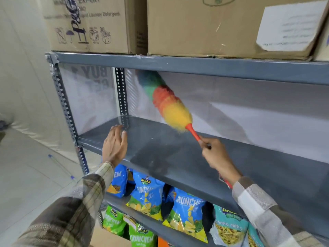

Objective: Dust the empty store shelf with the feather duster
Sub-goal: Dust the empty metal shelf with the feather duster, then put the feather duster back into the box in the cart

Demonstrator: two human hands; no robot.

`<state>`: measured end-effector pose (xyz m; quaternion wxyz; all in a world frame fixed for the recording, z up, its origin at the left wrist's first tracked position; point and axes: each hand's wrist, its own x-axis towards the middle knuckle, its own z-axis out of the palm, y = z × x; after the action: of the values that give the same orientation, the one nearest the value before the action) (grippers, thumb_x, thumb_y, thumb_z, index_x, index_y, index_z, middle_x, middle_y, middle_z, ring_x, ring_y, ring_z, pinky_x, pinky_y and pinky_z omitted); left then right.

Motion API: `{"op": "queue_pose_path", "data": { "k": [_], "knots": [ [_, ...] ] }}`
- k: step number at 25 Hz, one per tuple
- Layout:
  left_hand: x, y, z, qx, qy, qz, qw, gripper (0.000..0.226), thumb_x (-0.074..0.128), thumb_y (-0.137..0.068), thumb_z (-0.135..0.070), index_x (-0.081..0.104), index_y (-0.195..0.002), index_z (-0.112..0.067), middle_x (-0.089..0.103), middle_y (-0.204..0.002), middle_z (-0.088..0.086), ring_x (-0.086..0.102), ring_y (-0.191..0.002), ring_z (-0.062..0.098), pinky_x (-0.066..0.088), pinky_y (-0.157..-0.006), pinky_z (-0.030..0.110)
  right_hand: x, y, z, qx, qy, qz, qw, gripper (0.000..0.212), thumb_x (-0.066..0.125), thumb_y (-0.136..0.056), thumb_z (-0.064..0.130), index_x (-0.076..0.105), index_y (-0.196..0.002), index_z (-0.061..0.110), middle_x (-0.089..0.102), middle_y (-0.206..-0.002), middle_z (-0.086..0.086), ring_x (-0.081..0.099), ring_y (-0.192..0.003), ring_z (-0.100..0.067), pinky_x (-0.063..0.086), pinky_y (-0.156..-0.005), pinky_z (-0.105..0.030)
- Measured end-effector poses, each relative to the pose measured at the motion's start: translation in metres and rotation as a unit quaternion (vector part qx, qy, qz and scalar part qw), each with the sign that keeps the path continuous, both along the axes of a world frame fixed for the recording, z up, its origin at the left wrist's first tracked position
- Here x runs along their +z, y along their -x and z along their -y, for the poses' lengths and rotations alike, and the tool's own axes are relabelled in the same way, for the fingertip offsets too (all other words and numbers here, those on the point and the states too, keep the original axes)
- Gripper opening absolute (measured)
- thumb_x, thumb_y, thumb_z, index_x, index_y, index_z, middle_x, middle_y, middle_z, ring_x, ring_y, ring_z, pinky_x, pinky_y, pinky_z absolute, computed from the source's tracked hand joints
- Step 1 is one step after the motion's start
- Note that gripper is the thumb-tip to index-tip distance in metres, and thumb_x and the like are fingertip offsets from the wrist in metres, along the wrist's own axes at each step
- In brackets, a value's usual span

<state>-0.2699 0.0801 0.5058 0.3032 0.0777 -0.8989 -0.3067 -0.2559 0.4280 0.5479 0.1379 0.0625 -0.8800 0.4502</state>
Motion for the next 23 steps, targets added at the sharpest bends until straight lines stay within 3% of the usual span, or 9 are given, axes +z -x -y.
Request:
{"op": "queue_pose_path", "data": {
  "k": [5,9,13,15,16,18,19,21,23],
  "knots": [
    [-0.012,-0.041,0.026,0.052,-0.007,0.033,0.998,0.054,0.028,-0.11,-0.033,0.033,-0.158,-0.011,0.029,-0.169,0.008,0.019,-0.16,0.021,0.016,-0.129,0.04,-0.041,-0.057,0.075,0.1,0.081,0.084,0.988,0.035,0.05,-0.102,0.022,0.061,-0.136,0.022,0.049,-0.054,0.011,0.034,-0.03,0.001,0.026,-0.035,-0.017],
    [-0.045,-0.088,0.055,0.082,-0.025,0.067,0.994,0.053,0.027,-0.11,-0.031,0.032,-0.158,-0.009,0.031,-0.168,0.01,0.023,-0.159,0.023,0.017,-0.129,0.039,-0.095,-0.098,0.131,0.155,0.088,0.135,0.975,0.033,0.049,-0.101,0.029,0.067,-0.129,0.023,0.047,-0.054,0.014,0.036,-0.038,0.002,0.028,-0.043,-0.019],
    [-0.09,-0.142,0.087,0.146,-0.05,0.123,0.98,0.052,0.026,-0.11,-0.032,0.034,-0.157,-0.011,0.034,-0.166,0.012,0.028,-0.157,0.025,0.02,-0.127,0.039,-0.166,-0.149,0.181,0.218,0.088,0.176,0.956,0.036,0.05,-0.102,0.027,0.065,-0.132,0.014,0.06,-0.069,0.02,0.04,-0.054,0.007,0.029,-0.049,-0.007],
    [-0.117,-0.17,0.101,0.177,-0.072,0.166,0.968,0.055,0.024,-0.11,-0.034,0.031,-0.159,-0.011,0.029,-0.169,0.012,0.025,-0.158,0.025,0.019,-0.129,0.04,-0.197,-0.171,0.197,0.214,0.102,0.194,0.952,0.034,0.051,-0.101,0.022,0.068,-0.129,0.01,0.053,-0.056,0.018,0.044,-0.043,0.0,0.029,-0.043,-0.01],
    [-0.133,-0.184,0.107,0.19,-0.083,0.189,0.96,0.056,0.022,-0.11,-0.036,0.029,-0.16,-0.011,0.028,-0.169,0.011,0.025,-0.158,0.025,0.019,-0.129,0.041,-0.211,-0.18,0.202,0.204,0.1,0.191,0.955,0.033,0.053,-0.1,0.02,0.069,-0.127,0.008,0.054,-0.054,0.016,0.048,-0.041,-0.004,0.031,-0.042,-0.012],
    [-0.164,-0.212,0.115,0.202,-0.095,0.234,0.946,0.058,0.02,-0.11,-0.037,0.028,-0.16,-0.01,0.028,-0.169,0.011,0.028,-0.157,0.026,0.021,-0.128,0.043,-0.234,-0.195,0.207,0.189,0.094,0.175,0.962,0.033,0.055,-0.099,0.019,0.071,-0.124,0.004,0.072,-0.071,0.004,0.06,-0.056,-0.005,0.039,-0.055,-0.016],
    [-0.183,-0.227,0.118,0.207,-0.103,0.254,0.939,0.057,0.02,-0.11,-0.037,0.028,-0.16,-0.01,0.03,-0.168,0.011,0.031,-0.156,0.027,0.022,-0.128,0.043,-0.247,-0.204,0.21,0.187,0.089,0.181,0.961,0.034,0.054,-0.099,0.021,0.071,-0.122,0.002,0.073,-0.076,-0.002,0.061,-0.065,-0.006,0.042,-0.063,-0.021],
    [-0.217,-0.249,0.118,0.216,-0.123,0.284,0.926,0.056,0.021,-0.11,-0.036,0.03,-0.159,-0.01,0.034,-0.167,0.011,0.035,-0.154,0.027,0.024,-0.127,0.043,-0.275,-0.224,0.21,0.186,0.082,0.205,0.957,0.032,0.056,-0.098,0.016,0.071,-0.122,0.002,0.069,-0.069,-0.011,0.058,-0.066,-0.01,0.045,-0.064,-0.024],
    [-0.245,-0.264,0.113,0.219,-0.129,0.3,0.92,0.053,0.025,-0.11,-0.034,0.036,-0.156,-0.009,0.043,-0.16,0.013,0.044,-0.146,0.028,0.03,-0.123,0.042,-0.3,-0.243,0.205,0.177,0.055,0.238,0.953,0.029,0.061,-0.094,0.004,0.07,-0.122,0.002,0.076,-0.079,-0.02,0.06,-0.061,0.009,0.044,-0.06,-0.005]
  ]
}}
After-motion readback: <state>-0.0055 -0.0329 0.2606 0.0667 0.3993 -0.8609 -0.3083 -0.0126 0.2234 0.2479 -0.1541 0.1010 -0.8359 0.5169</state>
